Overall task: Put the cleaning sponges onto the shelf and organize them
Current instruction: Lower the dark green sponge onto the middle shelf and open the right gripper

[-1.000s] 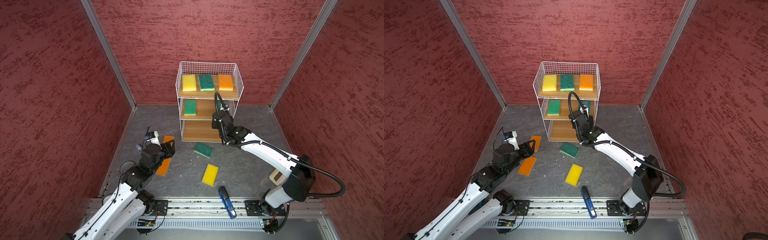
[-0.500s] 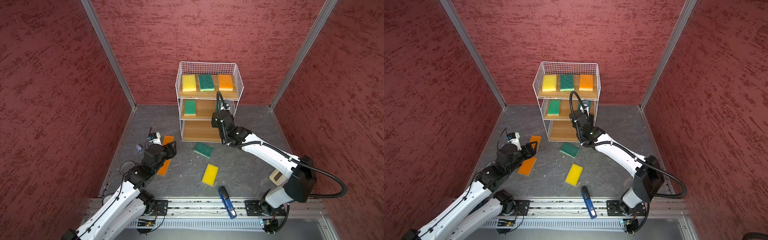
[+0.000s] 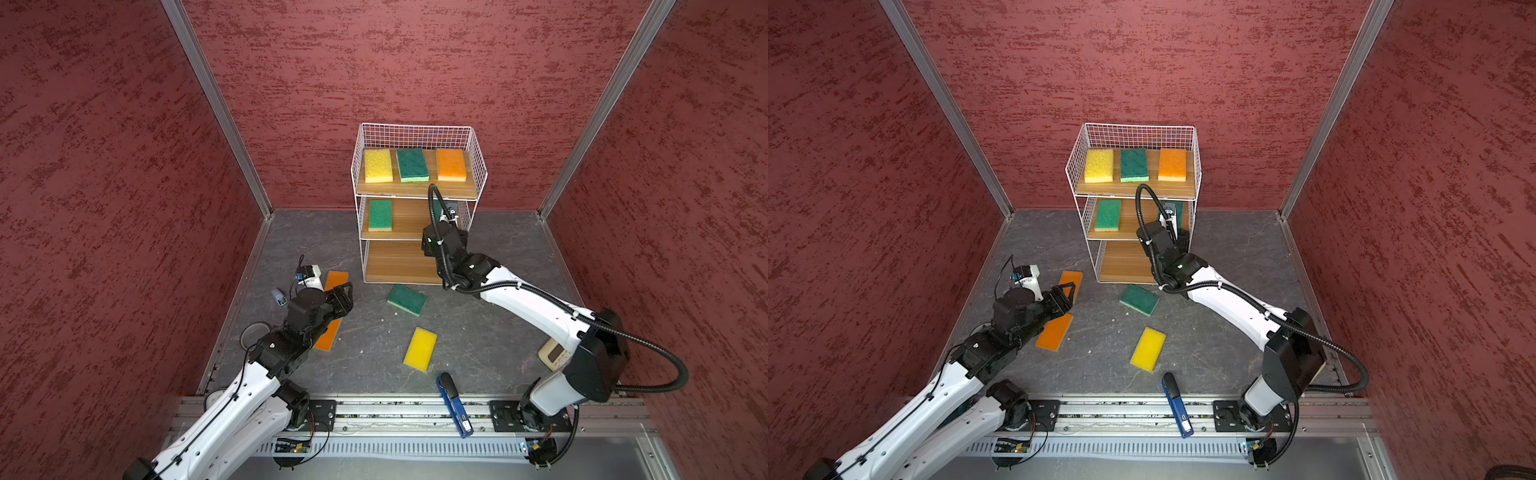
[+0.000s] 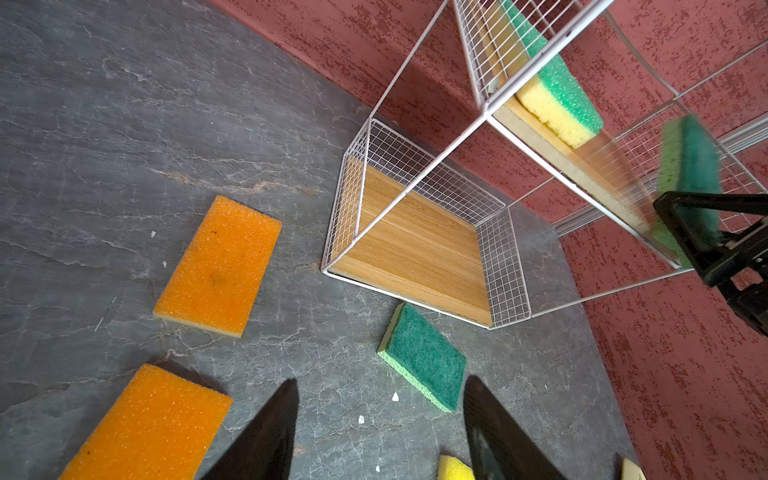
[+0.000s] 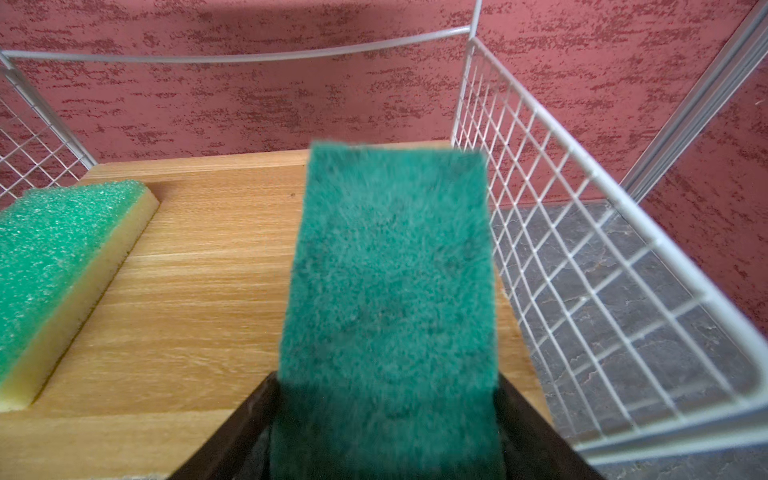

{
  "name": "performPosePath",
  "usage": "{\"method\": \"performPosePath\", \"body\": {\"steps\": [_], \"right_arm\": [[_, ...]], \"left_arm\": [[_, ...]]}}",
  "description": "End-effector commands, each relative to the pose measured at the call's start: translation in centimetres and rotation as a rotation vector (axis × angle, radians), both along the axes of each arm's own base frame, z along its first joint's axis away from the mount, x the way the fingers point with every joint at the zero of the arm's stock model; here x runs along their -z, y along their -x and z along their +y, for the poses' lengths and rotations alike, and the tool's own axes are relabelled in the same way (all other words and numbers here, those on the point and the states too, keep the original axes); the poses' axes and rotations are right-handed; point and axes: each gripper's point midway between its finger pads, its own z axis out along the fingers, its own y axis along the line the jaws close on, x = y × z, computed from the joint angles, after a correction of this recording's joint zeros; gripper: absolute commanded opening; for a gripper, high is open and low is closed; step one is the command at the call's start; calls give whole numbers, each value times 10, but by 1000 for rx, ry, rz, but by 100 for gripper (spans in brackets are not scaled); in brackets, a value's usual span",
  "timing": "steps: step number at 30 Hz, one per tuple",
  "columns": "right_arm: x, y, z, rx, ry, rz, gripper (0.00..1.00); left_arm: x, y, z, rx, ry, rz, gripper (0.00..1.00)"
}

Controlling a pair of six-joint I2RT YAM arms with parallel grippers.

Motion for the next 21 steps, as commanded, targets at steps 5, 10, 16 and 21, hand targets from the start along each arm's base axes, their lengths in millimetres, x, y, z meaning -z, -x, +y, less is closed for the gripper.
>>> {"method": "performPosePath", "body": {"steps": [5,10,16,21], "right_arm": [[-32,5,-7,6,-14,-52,79],[-41,13,-3,-19,-23,-59,81],[-52,26,7,-54,-36,-63,83],[-51,40,8,-68,-56,-40,85]], "left_arm": [[0,2,-1,3,28,5,64],[-2,5,-1,6,41,2,64],[-8,11,2,3,57,-7,65],[-11,17,5,3,65,-6,66]]}}
